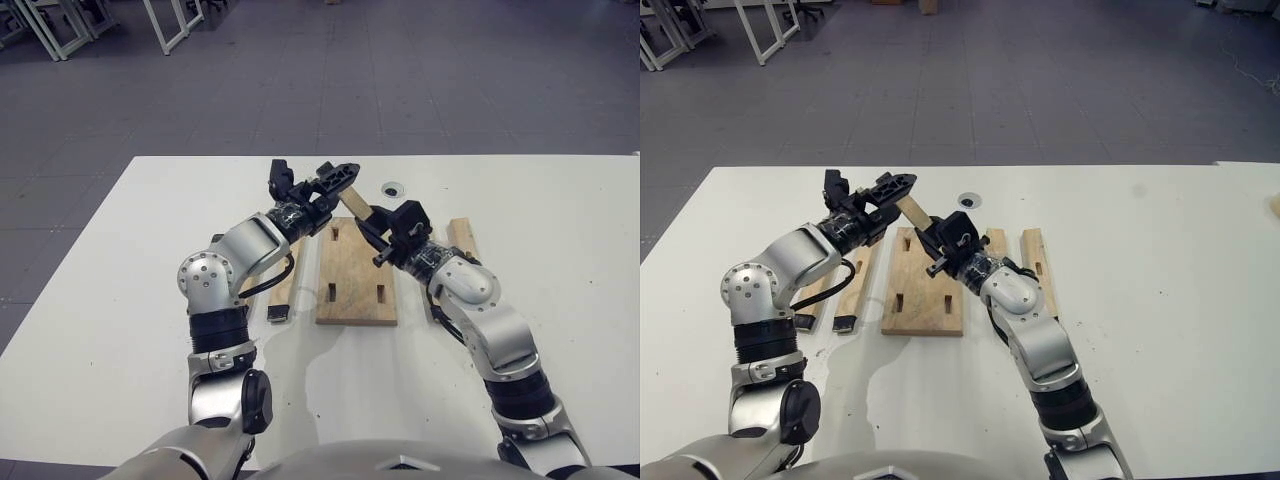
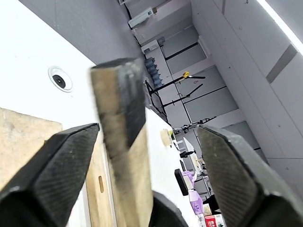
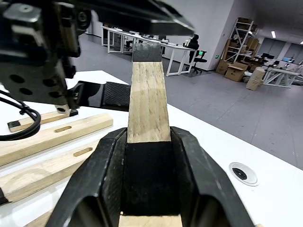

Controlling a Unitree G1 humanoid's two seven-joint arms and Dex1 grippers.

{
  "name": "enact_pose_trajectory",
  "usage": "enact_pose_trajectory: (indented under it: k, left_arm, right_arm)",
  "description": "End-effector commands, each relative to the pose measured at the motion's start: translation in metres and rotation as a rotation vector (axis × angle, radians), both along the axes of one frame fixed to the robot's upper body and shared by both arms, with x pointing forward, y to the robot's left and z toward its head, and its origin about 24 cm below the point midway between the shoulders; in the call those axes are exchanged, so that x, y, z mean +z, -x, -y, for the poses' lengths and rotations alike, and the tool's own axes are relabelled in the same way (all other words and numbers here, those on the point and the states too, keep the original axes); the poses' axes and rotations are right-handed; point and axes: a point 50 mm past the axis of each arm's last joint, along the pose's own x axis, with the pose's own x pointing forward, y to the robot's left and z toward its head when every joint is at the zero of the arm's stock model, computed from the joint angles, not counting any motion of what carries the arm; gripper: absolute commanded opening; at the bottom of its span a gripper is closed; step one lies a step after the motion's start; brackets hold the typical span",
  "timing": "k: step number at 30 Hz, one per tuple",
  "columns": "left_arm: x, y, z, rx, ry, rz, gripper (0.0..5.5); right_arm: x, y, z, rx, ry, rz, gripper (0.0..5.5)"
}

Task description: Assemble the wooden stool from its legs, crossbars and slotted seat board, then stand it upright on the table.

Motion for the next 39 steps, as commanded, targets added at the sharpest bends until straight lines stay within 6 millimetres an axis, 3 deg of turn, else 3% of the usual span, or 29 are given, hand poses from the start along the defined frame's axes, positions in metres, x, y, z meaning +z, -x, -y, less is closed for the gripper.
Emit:
enact_pose_trajectory:
  k: [1, 18, 25, 32, 39]
  left_arm:
    - [0.004, 0.001, -0.003, -0.015, 0.035, 0.006, 3.2]
    - [0.012, 0.004, 0.007, -0.105, 0.041, 0.038, 0.61]
    - [0.02, 0.011, 0.002, -0.206, 0.201, 0.032, 0.52]
    - [0.014, 0.008, -0.003, -0.158, 0.108, 0.036, 0.48]
    - [0.013, 0.004, -0.01, -0.09, 0.027, 0.058, 0.41]
  right_arm:
    - [-0.004, 0.003, 0.0, 0.01, 0.003, -0.025, 1.28]
    - [-0.005, 0.007, -0.001, 0.092, 0.001, -0.077, 1.28]
    - [-0.01, 0.01, 0.014, 0.137, 0.002, -0.141, 1.28]
    - [0.004, 0.008, 0.028, 0.157, -0.143, -0.212, 1.28]
    - [0.002, 0.014, 0.03, 0.184, -0.107, -0.237, 2.84]
